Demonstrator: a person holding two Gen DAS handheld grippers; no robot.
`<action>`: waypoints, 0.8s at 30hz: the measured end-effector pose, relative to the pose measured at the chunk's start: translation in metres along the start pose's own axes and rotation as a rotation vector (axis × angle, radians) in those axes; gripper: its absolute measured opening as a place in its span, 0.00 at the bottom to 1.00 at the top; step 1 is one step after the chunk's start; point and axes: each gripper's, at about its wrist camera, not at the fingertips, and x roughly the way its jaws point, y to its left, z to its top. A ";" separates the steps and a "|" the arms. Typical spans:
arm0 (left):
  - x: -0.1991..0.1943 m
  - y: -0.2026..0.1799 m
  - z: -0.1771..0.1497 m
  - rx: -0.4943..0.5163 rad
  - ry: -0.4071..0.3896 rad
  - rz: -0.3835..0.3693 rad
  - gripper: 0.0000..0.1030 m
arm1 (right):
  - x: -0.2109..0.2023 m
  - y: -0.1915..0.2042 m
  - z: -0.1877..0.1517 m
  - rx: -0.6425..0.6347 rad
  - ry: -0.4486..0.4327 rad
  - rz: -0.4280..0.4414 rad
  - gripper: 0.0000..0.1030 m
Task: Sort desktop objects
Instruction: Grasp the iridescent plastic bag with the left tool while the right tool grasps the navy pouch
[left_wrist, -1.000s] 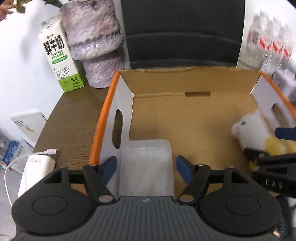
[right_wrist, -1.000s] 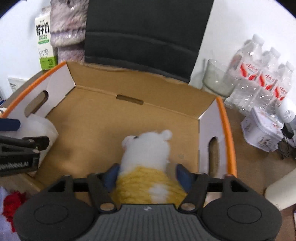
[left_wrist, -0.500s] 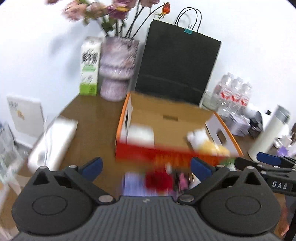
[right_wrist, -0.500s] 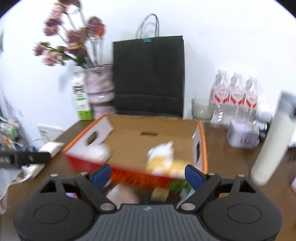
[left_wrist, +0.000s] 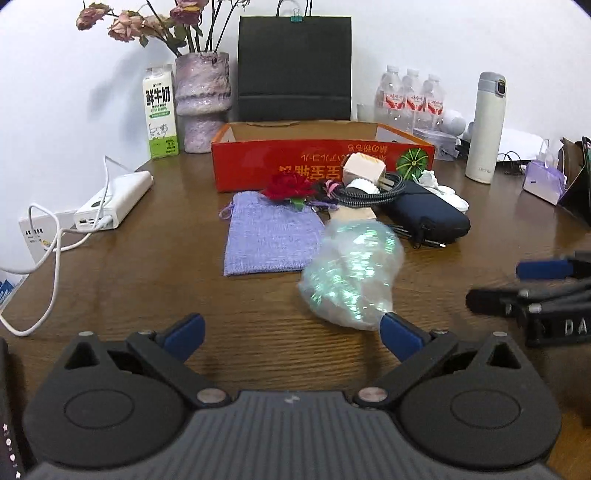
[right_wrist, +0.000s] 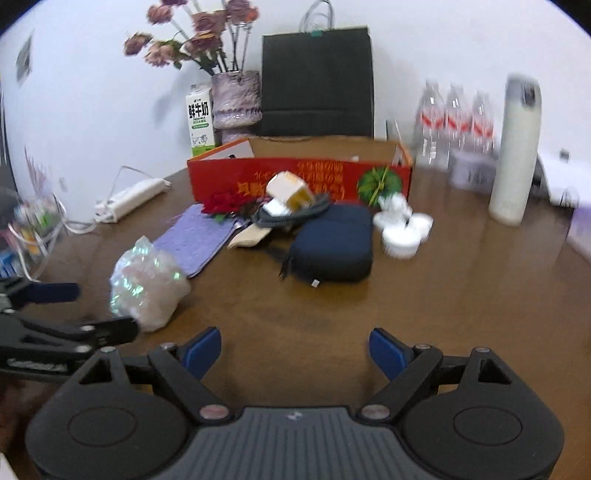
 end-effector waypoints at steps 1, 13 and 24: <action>0.002 0.000 0.001 -0.003 0.013 0.000 1.00 | 0.001 0.001 -0.003 0.009 0.001 0.005 0.85; 0.008 0.002 -0.005 -0.019 0.067 -0.019 1.00 | 0.009 -0.001 -0.005 0.055 0.032 -0.036 0.97; -0.004 0.004 0.024 -0.031 -0.074 -0.152 1.00 | 0.019 -0.011 0.035 0.036 -0.024 -0.077 0.93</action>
